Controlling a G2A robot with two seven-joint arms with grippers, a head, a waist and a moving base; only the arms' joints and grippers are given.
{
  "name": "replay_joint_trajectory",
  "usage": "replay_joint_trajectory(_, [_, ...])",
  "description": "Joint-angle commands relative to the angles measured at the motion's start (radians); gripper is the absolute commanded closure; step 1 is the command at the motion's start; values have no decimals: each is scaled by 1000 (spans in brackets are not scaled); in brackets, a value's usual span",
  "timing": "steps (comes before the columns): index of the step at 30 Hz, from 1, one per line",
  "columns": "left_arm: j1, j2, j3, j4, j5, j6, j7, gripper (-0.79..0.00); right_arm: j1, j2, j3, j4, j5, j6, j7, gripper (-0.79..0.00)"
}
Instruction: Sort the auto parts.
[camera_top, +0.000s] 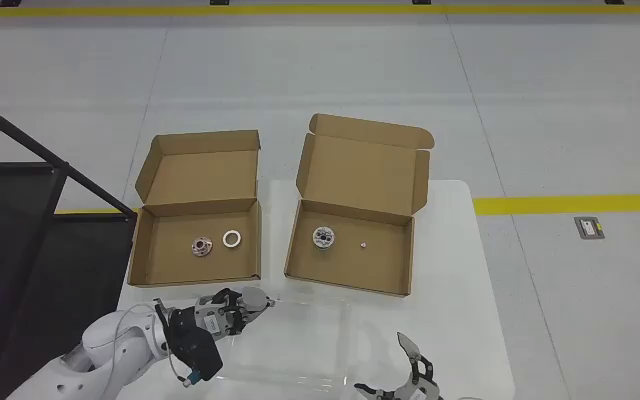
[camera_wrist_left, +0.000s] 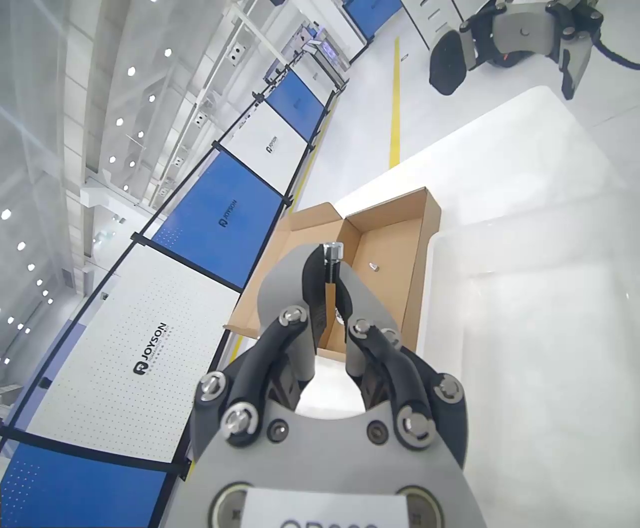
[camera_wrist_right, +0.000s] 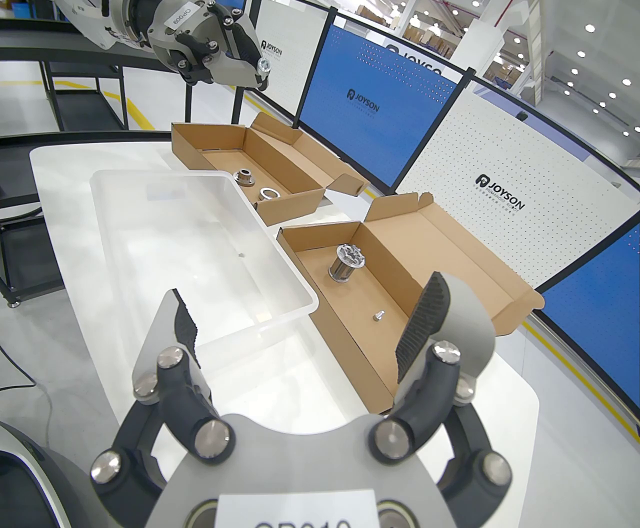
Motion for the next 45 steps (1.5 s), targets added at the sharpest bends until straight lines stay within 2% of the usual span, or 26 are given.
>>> replay_joint_trajectory(1, [0,0,0,0,0,0,0,0,0,0,0,0,0,0,0,-785])
replay_joint_trajectory(6, [-5,-16,-13,-23,-63,-17,-76,0,0,0,0,0,0,0,0,-785])
replay_joint_trajectory(10, [-57,-39,-7,-47,-89,-94,-182,0,0,0,0,0,0,0,0,-785])
replay_joint_trajectory(13, [-126,-68,22,-48,-100,-155,-288,0,0,0,0,0,0,0,0,-785])
replay_joint_trajectory(17, [-254,-131,108,-3,-121,-247,-402,0,0,0,0,0,0,0,0,-785])
replay_joint_trajectory(21, [-382,-213,221,89,-131,-292,-476,0,0,0,0,0,0,0,0,-785])
replay_joint_trajectory(24, [-454,-275,298,167,-140,-310,-489,0,0,0,0,0,0,0,0,-785])
replay_joint_trajectory(27, [-497,-324,352,238,-132,-309,-481,0,0,0,0,0,0,0,0,-785])
replay_joint_trajectory(40, [-501,-328,356,245,-131,-308,-478,0,0,0,0,0,0,0,0,-785])
replay_joint_trajectory(45, [-479,-335,345,243,-131,-308,-517,0,0,0,0,0,0,0,0,-785])
